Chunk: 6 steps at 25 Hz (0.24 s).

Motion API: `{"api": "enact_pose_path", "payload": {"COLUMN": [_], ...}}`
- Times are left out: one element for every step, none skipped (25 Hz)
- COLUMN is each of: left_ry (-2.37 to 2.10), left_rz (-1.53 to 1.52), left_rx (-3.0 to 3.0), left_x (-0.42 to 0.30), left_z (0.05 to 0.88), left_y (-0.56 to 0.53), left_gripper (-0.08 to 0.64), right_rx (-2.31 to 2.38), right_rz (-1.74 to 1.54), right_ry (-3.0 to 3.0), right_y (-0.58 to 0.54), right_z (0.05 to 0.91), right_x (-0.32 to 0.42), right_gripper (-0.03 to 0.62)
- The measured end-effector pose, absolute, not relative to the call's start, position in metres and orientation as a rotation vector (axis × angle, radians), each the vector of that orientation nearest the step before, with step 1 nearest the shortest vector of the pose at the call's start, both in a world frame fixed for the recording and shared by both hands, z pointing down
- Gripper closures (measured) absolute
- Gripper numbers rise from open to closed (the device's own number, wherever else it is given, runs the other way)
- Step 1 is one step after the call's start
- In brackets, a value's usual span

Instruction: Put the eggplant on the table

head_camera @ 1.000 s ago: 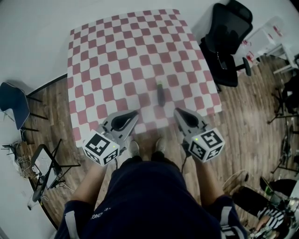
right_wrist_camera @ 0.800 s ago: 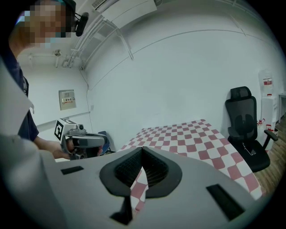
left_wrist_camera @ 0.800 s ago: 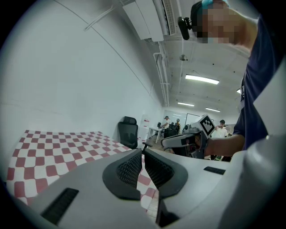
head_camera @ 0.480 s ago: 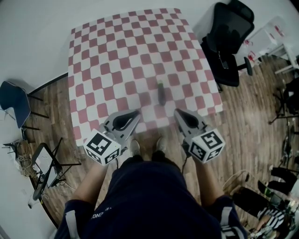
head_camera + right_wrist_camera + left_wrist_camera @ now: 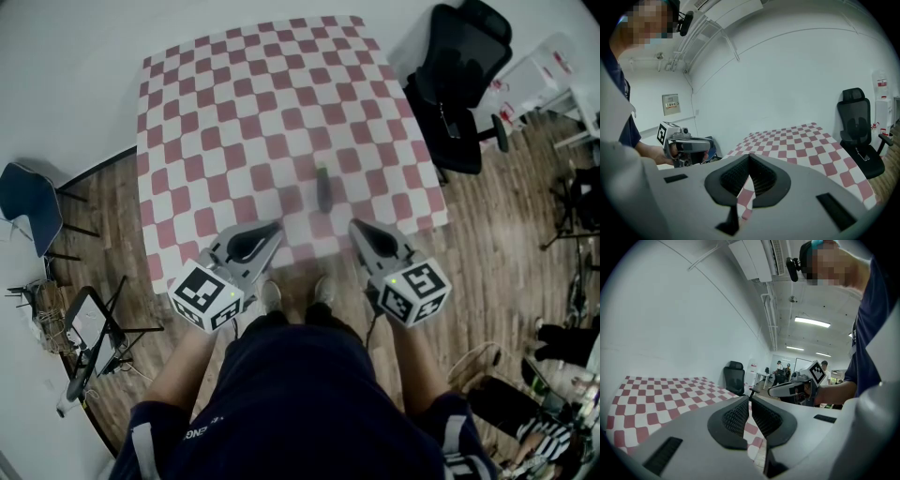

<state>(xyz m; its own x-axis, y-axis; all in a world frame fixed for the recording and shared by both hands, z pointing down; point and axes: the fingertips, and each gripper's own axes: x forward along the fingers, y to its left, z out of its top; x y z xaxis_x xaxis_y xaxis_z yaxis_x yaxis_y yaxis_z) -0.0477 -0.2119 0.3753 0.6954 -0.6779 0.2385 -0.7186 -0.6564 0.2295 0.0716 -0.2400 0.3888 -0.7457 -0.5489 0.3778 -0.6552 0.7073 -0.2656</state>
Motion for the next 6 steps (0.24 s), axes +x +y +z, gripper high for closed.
{"api": "enact_pose_path", "payload": {"left_ry": [-1.102,-1.102,-1.103,-1.103,-1.104,-1.105], "left_rz": [0.190,0.191,0.193,0.195,0.198,0.200], "left_rx": [2.599,2.598,2.597,2.599,2.600,2.602], "left_x": [-0.0471,-0.0467,-0.0464,-0.0461,-0.0459,-0.0457], "left_z": [0.3753,0.3753,0.3752,0.3748,0.3744,0.3740], "left_y": [-0.2120,-0.2121,-0.2122,-0.2124,-0.2127,-0.2129], "left_gripper": [0.520,0.520,0.520,0.520,0.520,0.520], "right_rx": [0.952,0.952,0.951,0.952,0.953,0.954], "right_rz": [0.564,0.566,0.566,0.566,0.566,0.565], "right_ry": [-2.644,-2.643,-2.643,-2.642,-2.641,-2.641], "right_y": [-0.2401,-0.2403,-0.2404,-0.2406,-0.2407,-0.2408], "right_z": [0.3890,0.3892,0.3893,0.3894,0.3895,0.3895], "right_x": [0.0722,0.0727,0.0730,0.0732,0.0733,0.0734], "right_gripper": [0.575,0.575,0.575,0.575,0.575,0.575]}}
